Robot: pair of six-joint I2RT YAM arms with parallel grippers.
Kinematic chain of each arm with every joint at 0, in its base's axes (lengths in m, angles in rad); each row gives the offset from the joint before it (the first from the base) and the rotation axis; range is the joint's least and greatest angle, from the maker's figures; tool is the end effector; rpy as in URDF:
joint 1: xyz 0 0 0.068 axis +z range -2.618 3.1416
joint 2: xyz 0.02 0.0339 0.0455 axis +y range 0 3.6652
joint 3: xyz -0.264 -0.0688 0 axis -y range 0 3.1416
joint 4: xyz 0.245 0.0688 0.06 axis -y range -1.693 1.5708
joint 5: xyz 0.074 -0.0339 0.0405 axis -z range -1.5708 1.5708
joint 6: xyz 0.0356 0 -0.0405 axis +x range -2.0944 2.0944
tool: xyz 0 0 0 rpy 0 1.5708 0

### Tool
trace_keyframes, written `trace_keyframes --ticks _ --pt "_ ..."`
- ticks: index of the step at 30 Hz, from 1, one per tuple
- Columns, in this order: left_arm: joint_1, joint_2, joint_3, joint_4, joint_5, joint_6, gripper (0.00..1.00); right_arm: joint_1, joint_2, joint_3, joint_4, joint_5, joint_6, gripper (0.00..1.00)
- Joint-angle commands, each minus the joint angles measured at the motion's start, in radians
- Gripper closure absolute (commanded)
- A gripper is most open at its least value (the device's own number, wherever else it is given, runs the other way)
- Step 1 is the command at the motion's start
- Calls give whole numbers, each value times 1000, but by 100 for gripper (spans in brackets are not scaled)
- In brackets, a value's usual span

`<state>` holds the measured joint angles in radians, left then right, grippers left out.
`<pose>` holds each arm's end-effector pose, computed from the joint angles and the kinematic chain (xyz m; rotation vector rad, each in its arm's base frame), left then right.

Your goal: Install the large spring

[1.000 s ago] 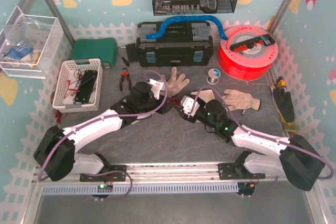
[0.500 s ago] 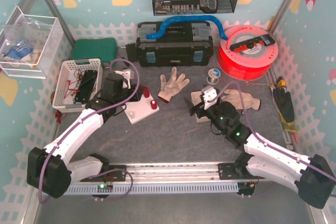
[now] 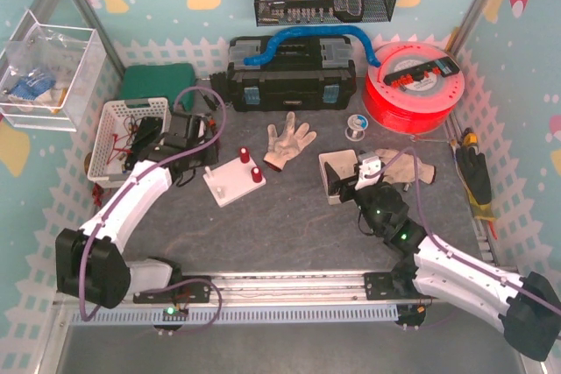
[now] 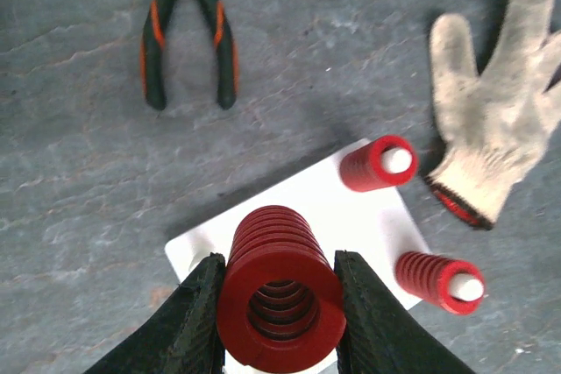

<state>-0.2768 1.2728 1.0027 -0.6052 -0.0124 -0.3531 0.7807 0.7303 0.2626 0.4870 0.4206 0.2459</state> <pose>0.2549 -0.0720 0.2742 -0.0995 2.4619 -0.2621 0.1349 0.1132 0.2348 -0.0835 1.5712 0.4838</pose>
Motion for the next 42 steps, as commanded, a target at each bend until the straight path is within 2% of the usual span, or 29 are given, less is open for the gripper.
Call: trace_keyframes --ticks 1,13,31,39,42 --pt "4 9 34 -64 -69 38 98 3 -14 -2 30 30 17 1" --pt "26 42 2 -76 -99 62 96 3 22 3 29 32 12 1" --pt "43 105 -31 -51 -62 81 92 3 28 5 31 31 3 1" --pt "53 165 -27 -23 -13 94 82 3 36 6 32 27 1 1" --pt "58 190 -13 -20 -10 91 71 3 42 10 32 23 0 1"
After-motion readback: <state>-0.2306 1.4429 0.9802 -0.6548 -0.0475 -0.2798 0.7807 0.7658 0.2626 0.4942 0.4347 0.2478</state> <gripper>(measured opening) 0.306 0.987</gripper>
